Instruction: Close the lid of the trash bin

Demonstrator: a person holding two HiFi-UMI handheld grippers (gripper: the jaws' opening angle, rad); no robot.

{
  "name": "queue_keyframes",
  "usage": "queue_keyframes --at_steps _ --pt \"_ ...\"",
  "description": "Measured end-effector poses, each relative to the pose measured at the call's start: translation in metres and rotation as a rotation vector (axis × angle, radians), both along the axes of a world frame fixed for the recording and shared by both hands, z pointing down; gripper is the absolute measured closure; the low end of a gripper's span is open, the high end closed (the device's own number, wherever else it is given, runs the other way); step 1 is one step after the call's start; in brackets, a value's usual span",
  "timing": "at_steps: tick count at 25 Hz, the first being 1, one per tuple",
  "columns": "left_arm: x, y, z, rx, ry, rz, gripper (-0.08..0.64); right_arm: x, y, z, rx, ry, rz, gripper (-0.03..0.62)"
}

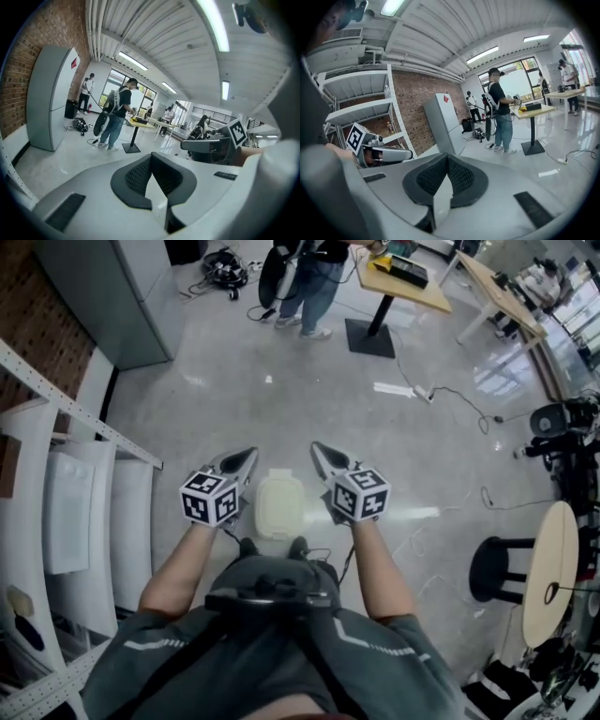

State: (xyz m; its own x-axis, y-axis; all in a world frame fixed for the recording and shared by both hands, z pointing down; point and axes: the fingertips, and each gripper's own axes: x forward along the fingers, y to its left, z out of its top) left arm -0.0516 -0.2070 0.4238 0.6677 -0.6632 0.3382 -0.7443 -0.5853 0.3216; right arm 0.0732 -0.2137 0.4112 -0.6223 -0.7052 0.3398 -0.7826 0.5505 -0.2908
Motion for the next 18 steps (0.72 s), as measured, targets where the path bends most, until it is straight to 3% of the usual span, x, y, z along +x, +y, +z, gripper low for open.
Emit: queue_keyframes --at_steps 8,18 --pt "0.006 -0.003 -0.075 0.157 0.044 0.033 0.561 0.007 0.006 -0.082 0.170 -0.034 -0.026 0.589" --pt "-0.003 0.000 -0.121 0.276 0.029 0.028 0.561 0.014 0.012 -0.127 0.272 -0.078 0.004 0.591"
